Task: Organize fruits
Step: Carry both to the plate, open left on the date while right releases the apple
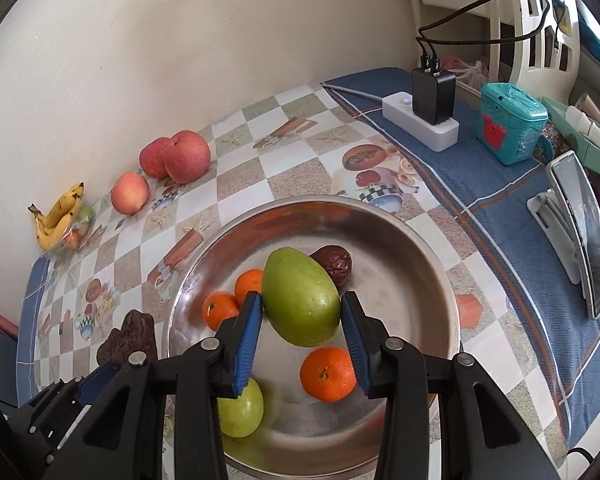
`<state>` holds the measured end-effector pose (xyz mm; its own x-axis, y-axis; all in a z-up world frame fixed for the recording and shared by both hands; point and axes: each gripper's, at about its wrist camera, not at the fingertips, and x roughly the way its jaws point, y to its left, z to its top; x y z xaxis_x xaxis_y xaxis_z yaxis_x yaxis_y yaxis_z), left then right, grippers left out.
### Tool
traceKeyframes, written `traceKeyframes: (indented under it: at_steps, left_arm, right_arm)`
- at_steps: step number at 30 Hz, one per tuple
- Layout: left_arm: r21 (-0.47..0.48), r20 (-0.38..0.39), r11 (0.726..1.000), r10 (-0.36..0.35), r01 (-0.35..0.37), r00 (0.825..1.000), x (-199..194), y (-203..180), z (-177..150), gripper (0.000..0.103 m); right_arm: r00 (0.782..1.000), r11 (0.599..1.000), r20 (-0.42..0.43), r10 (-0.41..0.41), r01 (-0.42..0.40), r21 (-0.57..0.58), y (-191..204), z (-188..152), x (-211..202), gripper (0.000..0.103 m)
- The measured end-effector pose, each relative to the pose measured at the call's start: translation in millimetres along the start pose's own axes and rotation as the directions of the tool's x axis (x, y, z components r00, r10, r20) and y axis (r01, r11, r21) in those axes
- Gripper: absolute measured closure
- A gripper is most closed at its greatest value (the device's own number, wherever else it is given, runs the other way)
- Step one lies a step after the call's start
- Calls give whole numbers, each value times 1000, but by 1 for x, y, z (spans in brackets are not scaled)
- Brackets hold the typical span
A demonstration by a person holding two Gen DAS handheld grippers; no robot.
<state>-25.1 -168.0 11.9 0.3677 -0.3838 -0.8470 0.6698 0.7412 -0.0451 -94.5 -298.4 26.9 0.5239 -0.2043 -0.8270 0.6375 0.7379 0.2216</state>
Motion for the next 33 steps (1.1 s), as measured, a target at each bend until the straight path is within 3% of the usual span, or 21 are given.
traceKeyframes:
  at_steps: [15,23,33]
  left_arm:
    - [9,-40,1000,-14,15,999,16,-1,-7,64]
    - [24,-66,1000,-17,19,998,23,-2,-10,64]
    - [22,-70,1000,-21,23,997,24,0,-10,63]
  right_arm:
    - [999,997,-33,11,-14,-72,15,-6,8,61]
    - [994,992,-105,-30,17,-126,20,-17,28,60]
    - [993,992,-112,-26,12,-129,21,-17,29,60]
